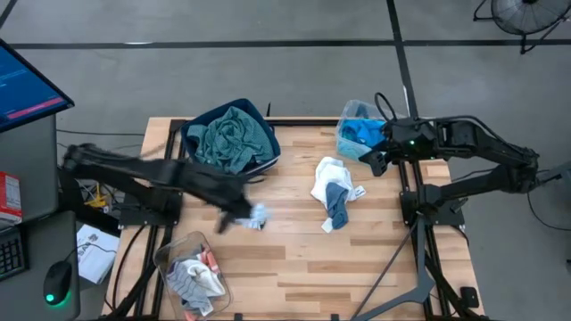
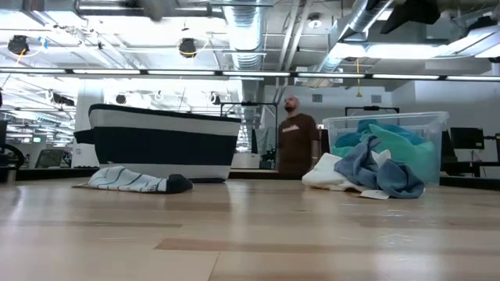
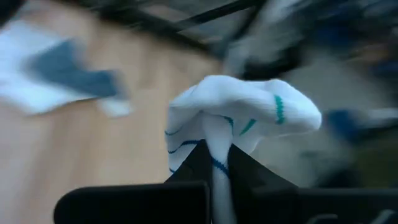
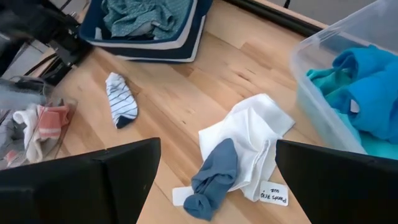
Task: Pick & Place Cloths
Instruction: Put the right white striped sock into the transparent bin
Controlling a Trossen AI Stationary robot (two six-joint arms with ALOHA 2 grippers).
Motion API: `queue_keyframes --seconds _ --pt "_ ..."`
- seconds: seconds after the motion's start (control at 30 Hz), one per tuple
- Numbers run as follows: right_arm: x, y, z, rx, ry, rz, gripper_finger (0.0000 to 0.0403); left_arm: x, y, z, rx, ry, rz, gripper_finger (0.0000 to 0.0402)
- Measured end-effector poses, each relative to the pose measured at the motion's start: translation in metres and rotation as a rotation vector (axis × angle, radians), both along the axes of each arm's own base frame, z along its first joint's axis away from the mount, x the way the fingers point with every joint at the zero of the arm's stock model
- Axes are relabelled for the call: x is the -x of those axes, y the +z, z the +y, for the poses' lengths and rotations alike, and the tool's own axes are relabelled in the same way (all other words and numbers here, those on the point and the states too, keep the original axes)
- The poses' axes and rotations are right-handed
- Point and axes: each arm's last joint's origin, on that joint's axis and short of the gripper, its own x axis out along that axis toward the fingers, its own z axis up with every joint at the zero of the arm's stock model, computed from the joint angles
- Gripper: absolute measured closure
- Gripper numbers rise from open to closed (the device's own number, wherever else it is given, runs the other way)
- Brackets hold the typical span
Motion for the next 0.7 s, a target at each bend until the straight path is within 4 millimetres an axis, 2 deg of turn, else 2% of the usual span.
queue_keyframes --seconds 0.07,0.13,0.2,0.3,0.43,0.7 --pt "0.000 0.000 0.002 0.000 0.012 0.001 0.0092 0.031 0.023 -0.005 0.116 -0.072 -0.052 0.0401" --pt "-0.001 0.000 0.003 0.000 0.022 0.002 0.0092 0.058 0.038 -0.010 0.237 -0.136 -0.059 0.0401" --pt "-0.003 -0.001 0.005 0.004 0.029 0.009 0.0092 0.083 0.045 -0.017 0.355 -0.190 -0.007 0.0401" --pt "-0.008 -0.003 0.007 0.023 0.033 0.026 0.0092 0.107 0.044 -0.030 0.473 -0.233 0.132 0.0401" --pt "-0.017 -0.007 0.011 0.044 0.043 0.057 0.0092 0.120 0.026 -0.056 0.446 -0.242 0.353 0.0401" --pt "-0.044 -0.023 0.019 0.050 0.089 0.152 0.0092 0.115 -0.031 -0.108 0.058 -0.125 0.640 0.0401"
